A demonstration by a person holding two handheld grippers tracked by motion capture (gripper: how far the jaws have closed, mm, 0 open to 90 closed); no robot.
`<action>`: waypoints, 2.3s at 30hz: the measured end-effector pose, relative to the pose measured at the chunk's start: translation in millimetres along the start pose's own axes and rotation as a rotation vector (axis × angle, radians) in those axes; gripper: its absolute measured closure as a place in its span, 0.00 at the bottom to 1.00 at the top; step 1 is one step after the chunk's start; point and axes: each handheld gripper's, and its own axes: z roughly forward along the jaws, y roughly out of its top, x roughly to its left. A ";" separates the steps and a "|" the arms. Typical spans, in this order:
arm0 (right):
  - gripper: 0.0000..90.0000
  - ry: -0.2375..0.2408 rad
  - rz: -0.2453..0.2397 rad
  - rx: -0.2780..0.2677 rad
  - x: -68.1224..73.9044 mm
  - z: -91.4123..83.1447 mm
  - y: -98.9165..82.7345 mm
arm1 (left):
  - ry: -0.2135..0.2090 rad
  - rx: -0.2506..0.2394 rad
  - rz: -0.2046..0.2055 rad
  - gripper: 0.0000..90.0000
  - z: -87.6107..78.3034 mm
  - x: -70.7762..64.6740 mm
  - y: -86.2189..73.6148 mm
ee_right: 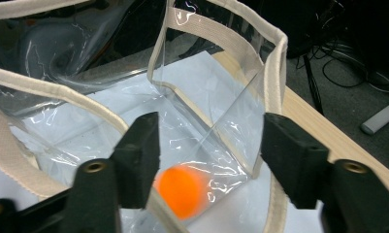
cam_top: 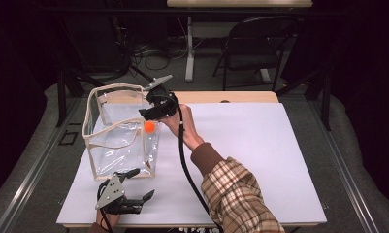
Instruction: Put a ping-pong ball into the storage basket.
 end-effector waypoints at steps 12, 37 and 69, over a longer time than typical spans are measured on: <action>0.19 0.041 0.051 -0.035 -15.3 -27.1 -25.3 | -0.001 0.003 0.000 0.18 0.8 -0.2 0.3; 0.11 0.043 0.043 -0.034 -23.3 -65.3 -74.8 | -0.001 0.002 -0.005 0.18 0.8 0.5 -0.4; 0.05 -0.014 0.057 0.005 -27.5 -86.8 -141.0 | 0.003 0.008 0.000 0.18 -0.3 -0.2 -0.4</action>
